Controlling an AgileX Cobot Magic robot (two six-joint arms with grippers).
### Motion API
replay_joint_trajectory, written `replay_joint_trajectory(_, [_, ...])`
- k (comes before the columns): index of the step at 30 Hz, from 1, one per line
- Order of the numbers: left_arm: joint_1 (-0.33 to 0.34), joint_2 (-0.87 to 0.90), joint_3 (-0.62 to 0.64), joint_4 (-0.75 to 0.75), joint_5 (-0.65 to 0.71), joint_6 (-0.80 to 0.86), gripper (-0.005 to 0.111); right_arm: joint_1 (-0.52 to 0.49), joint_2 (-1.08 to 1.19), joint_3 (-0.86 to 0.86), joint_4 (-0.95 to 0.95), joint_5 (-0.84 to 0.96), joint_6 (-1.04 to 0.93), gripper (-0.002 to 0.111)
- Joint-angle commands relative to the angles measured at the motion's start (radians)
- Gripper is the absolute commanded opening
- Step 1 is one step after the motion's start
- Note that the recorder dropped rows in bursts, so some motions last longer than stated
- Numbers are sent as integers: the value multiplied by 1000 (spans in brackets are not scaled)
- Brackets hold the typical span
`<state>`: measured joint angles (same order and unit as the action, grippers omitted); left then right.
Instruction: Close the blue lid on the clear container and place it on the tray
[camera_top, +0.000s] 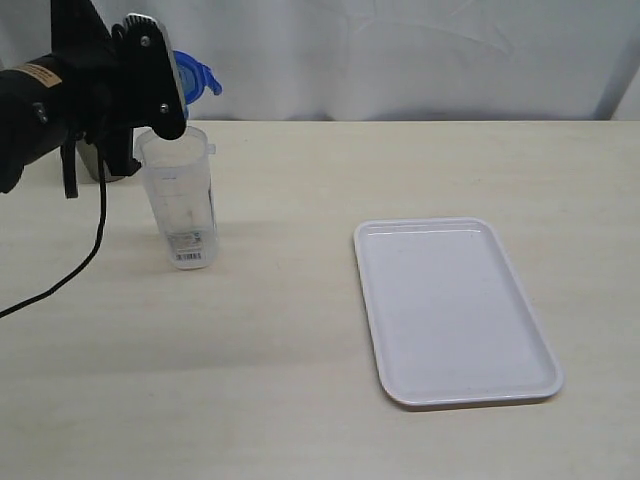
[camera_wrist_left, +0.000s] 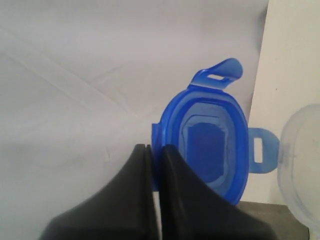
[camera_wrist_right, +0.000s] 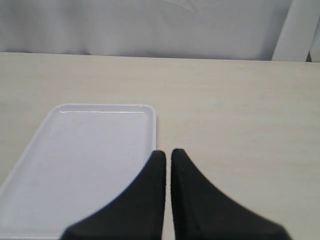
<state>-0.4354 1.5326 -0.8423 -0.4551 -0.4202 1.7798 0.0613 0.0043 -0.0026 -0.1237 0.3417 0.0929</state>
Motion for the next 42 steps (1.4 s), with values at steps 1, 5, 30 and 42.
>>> replay_joint_trajectory(1, [-7, -8, 4, -39, -21, 25, 0, -1, -4, 3, 4, 0, -1, 5])
replay_joint_trajectory(5, [-7, -8, 4, -37, -21, 25, 0, -1, -4, 3, 4, 0, -1, 5])
replay_joint_trajectory(30, [-7, 74, 1, -23, -124, 25, 0, -1, -4, 3, 4, 0, -1, 5])
replay_joint_trajectory(42, [4, 105, -40, -53, -155, -34, 0, -1, -4, 3, 4, 0, -1, 5])
